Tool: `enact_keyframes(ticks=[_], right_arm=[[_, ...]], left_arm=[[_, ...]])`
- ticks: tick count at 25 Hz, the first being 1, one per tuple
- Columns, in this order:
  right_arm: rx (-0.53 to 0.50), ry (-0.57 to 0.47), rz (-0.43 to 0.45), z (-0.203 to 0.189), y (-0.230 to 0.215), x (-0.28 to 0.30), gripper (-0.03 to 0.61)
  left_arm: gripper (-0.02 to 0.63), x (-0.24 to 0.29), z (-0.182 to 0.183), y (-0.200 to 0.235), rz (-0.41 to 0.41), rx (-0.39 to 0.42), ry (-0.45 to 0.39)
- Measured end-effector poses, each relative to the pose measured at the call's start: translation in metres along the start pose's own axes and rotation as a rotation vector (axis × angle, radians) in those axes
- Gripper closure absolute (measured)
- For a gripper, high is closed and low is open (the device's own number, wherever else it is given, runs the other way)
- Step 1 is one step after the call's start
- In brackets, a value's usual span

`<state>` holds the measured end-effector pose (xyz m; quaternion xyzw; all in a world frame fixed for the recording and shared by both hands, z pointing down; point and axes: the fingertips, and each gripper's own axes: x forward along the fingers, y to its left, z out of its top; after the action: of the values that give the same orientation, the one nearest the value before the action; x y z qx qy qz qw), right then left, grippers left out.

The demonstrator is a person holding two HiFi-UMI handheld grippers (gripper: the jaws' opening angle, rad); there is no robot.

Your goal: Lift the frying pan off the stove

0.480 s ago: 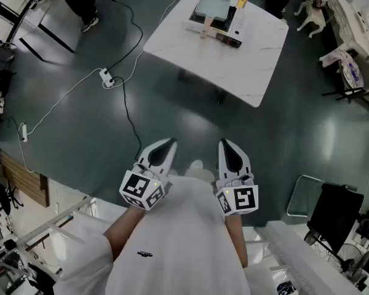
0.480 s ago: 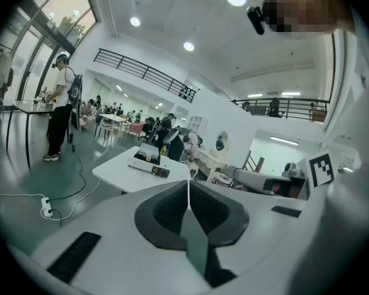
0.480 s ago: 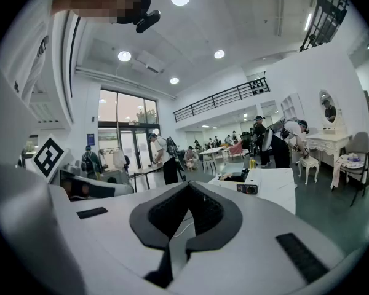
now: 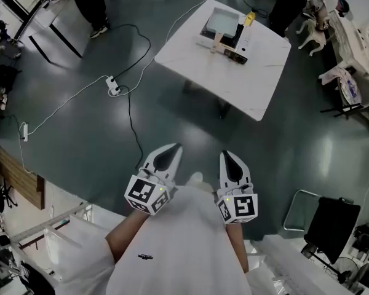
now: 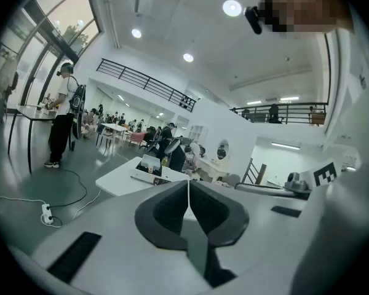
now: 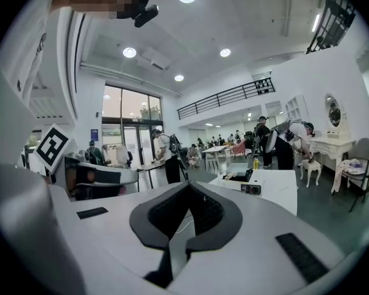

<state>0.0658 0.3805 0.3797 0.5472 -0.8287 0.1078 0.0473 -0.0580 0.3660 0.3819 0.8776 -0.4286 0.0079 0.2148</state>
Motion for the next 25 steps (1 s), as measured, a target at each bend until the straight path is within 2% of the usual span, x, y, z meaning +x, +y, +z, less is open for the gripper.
enact_keyframes(ticks=[6,13,17,25], right_arm=[[0.016,-0.009,0.007,-0.003,-0.007,-0.003,0.58],[0.155,-0.102,0.079,0.012,-0.021,-0.015,0.58],[0.117,-0.113,0.105,0.009,-0.034,-0.021,0.58],[0.097,-0.043,0.051,0.006,-0.065,0.005,0.58]], left_arm=[[0.606,0.002,-0.002,0.002,0.021,0.015,0.01],[0.606,0.011,-0.004,-0.014,0.034,0.044,0.014],[0.606,0.02,-0.003,-0.022,0.048,0.066,-0.01],[0.606,0.053,0.003,-0.009,0.054,0.05,0.003]])
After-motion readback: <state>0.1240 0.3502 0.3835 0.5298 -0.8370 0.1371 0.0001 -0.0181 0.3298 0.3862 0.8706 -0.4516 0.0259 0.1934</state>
